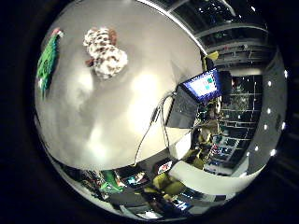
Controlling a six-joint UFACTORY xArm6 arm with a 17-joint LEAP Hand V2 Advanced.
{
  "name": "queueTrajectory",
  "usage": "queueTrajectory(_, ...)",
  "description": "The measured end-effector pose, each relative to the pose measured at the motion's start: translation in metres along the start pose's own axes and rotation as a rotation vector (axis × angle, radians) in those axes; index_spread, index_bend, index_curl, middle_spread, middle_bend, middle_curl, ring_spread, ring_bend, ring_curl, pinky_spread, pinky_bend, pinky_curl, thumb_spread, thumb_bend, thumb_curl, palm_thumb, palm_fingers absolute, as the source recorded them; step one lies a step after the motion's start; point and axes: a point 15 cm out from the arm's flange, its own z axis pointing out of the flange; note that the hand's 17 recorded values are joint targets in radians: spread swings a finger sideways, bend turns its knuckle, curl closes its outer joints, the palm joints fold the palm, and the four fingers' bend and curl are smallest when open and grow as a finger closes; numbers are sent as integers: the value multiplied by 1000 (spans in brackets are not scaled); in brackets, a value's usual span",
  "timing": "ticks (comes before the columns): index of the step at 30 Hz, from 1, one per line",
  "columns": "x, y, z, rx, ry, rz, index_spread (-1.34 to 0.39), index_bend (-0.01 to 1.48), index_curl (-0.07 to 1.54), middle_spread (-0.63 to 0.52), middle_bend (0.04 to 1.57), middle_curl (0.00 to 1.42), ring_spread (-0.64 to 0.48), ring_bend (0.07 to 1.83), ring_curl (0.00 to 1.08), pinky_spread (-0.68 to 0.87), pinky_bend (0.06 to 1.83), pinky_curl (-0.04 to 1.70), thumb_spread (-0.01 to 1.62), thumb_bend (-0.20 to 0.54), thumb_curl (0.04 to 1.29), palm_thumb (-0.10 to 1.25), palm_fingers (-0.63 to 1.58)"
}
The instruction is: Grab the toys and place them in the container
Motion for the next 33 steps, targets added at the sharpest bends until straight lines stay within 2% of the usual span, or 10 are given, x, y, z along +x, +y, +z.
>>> queueTrajectory(6, 11, -26, 32, 3, -7, 17, -284, 150, 265, 101, 205, 327, 174, 274, 263, 358, 449, 291, 938, -34, 303, 528, 78)
queueTrajectory(17, 7, -31, 76, 3, -11, 24, -208, 147, 250, 190, 259, 336, 196, 331, 272, 358, 430, 292, 957, -27, 295, 472, 135)
queueTrajectory(27, 4, -24, 111, -19, -17, 26, -221, 152, 249, 142, 294, 333, 189, 439, 273, 369, 501, 293, 947, -29, 300, 496, 273)
queueTrajectory(33, 2, -18, 116, -40, -22, 25, -253, 165, 260, 68, 313, 328, 91, 542, 276, 336, 554, 286, 939, -28, 303, 511, 389)
